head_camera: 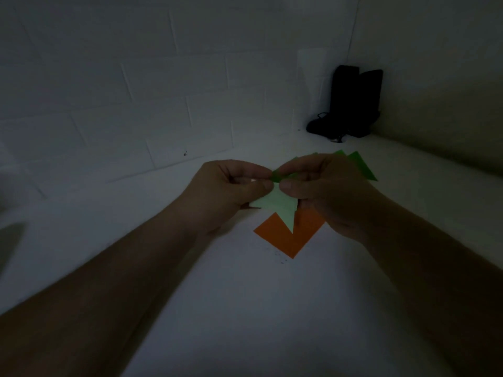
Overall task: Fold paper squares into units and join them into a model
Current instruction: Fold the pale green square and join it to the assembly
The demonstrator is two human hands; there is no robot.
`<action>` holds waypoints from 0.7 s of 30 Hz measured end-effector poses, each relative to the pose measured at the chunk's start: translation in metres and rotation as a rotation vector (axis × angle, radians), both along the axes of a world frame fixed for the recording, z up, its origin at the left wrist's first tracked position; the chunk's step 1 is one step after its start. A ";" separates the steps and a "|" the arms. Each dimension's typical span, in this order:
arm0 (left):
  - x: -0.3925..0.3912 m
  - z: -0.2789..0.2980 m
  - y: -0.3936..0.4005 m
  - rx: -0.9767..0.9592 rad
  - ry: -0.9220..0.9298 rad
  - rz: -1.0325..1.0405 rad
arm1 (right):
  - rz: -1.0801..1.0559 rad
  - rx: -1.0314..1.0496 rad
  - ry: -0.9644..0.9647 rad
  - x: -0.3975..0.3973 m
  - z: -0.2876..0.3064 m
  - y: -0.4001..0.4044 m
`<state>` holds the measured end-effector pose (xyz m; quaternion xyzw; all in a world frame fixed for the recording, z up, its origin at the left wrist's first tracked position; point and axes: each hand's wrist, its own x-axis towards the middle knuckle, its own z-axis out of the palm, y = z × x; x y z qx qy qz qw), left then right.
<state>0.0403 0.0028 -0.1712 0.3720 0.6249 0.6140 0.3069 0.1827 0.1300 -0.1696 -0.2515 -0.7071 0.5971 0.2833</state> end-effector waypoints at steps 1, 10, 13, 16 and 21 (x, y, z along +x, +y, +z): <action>0.000 0.001 0.000 0.006 -0.031 -0.001 | -0.002 0.010 -0.004 0.000 0.000 0.000; 0.001 0.000 0.001 0.006 -0.040 -0.016 | -0.020 0.070 0.002 0.001 0.002 -0.002; 0.002 0.000 0.001 0.017 -0.061 -0.023 | 0.000 0.078 -0.011 0.000 0.001 -0.002; 0.000 -0.001 0.002 0.018 -0.057 -0.029 | 0.003 0.082 -0.015 0.000 0.001 -0.001; 0.002 -0.003 0.003 0.029 -0.027 -0.043 | 0.031 0.088 -0.008 -0.001 0.000 -0.004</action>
